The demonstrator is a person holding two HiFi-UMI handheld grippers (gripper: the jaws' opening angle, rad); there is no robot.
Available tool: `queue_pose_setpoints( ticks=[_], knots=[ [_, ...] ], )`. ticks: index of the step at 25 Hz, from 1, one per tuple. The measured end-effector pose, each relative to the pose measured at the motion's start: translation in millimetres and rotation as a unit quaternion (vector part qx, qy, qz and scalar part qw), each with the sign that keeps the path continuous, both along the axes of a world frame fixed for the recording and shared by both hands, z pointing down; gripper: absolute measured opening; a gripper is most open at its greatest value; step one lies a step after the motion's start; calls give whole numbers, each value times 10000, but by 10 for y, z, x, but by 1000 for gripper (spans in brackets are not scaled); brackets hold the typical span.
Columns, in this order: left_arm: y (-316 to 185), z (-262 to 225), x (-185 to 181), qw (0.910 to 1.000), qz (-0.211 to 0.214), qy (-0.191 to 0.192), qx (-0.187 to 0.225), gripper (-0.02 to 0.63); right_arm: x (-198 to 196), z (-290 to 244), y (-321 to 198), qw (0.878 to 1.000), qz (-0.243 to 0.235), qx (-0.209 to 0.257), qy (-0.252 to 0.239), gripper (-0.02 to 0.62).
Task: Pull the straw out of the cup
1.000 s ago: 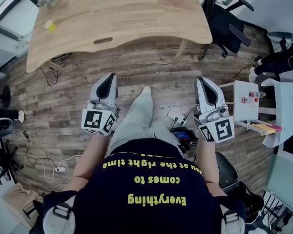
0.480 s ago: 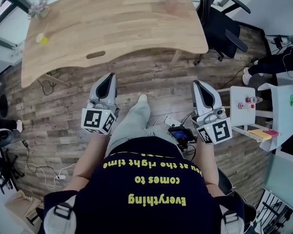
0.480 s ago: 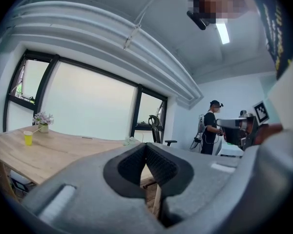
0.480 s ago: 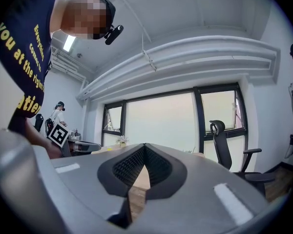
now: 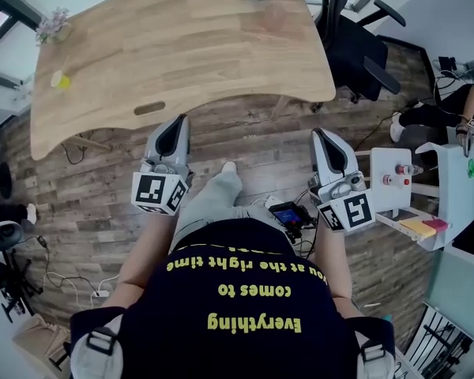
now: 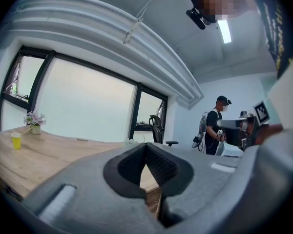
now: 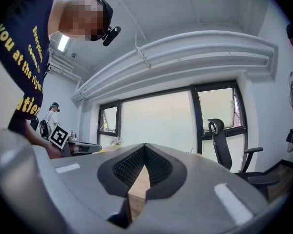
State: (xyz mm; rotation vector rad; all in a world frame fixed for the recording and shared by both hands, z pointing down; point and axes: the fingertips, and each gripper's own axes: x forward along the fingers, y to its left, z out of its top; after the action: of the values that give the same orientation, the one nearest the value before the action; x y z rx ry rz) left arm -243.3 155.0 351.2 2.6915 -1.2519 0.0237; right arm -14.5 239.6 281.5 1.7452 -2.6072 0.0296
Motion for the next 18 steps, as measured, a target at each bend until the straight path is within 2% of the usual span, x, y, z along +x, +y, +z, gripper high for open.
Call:
queue_pose_setpoints(
  ticks=[18],
  knots=[
    [-877,39,76,10000,-47,48,-51,0,319,51,-854,9996,282,-74,25,6]
  ],
)
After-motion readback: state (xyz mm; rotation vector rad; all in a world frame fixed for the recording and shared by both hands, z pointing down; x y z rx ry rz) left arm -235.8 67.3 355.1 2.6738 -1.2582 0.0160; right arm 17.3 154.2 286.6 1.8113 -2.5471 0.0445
